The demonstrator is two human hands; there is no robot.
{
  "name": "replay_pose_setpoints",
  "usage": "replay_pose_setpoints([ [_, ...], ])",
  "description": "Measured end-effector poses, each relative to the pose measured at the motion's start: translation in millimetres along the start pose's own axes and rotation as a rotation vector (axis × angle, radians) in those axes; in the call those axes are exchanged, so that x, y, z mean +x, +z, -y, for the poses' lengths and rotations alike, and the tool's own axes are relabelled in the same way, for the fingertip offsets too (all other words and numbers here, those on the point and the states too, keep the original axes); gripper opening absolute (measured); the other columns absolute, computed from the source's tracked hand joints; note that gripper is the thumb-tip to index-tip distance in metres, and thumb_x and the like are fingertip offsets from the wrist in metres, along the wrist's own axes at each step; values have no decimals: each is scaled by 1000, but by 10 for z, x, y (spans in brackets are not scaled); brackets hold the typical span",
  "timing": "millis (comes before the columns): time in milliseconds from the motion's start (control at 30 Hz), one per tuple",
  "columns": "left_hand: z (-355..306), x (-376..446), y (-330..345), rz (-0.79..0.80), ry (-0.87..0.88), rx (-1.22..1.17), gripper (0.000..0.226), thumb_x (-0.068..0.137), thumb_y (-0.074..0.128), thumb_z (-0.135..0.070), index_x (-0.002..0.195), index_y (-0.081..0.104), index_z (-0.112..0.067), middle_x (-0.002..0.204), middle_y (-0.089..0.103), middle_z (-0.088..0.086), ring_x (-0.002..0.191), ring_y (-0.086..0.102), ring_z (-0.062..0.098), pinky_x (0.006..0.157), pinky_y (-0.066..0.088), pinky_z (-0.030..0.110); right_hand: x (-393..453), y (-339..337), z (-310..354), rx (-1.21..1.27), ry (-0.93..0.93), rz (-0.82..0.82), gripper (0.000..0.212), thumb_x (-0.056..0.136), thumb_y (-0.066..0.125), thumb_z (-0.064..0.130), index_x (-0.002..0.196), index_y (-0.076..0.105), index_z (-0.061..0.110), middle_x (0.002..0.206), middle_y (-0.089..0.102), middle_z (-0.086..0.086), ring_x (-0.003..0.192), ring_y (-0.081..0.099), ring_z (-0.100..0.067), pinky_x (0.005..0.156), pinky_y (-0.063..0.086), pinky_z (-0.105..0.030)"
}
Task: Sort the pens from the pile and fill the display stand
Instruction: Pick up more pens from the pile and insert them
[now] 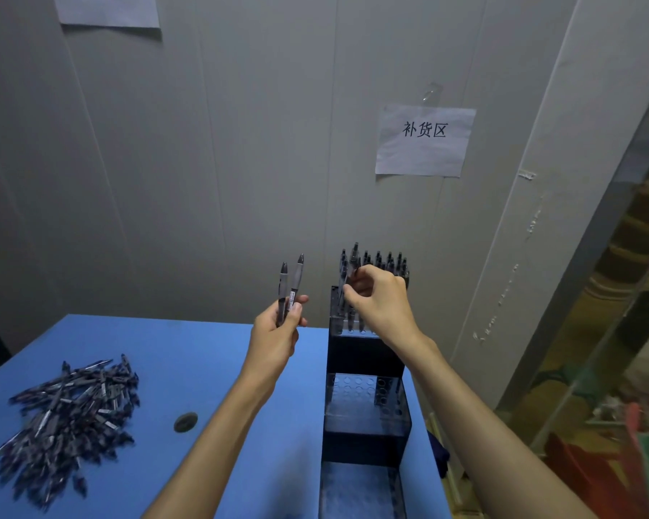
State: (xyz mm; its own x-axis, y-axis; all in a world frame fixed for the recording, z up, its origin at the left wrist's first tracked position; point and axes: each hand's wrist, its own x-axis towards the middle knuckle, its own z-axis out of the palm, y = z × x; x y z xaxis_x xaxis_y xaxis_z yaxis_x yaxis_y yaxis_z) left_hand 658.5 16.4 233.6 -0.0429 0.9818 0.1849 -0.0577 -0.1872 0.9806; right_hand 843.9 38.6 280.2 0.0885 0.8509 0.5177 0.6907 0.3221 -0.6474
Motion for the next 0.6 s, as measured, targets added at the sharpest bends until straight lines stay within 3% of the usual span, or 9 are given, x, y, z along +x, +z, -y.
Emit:
replay_pose_setpoints([
  [267,-89,-2,11,-40,9,-7,21,106,51,-24,113,71,-23,75,59,-2,54,36,8,47,29,19,44,-26,0,-22,-9,43,14,86,74,24,96,75,14,85,74,6,82,70,-8,84,60,-33],
  [400,-115,-17,41,-56,37,9,21,106,51,-24,100,69,-16,96,71,-1,53,40,10,47,33,19,27,-12,-29,-45,-6,20,12,86,74,24,91,75,13,81,73,5,78,69,-9,80,60,-34],
  [600,-166,-56,60,-44,88,50,18,104,55,-31,102,56,-13,91,77,2,53,41,14,51,38,24,-61,74,-39,-90,-4,122,21,87,76,23,104,75,13,94,75,1,85,65,-9,84,55,-23],
])
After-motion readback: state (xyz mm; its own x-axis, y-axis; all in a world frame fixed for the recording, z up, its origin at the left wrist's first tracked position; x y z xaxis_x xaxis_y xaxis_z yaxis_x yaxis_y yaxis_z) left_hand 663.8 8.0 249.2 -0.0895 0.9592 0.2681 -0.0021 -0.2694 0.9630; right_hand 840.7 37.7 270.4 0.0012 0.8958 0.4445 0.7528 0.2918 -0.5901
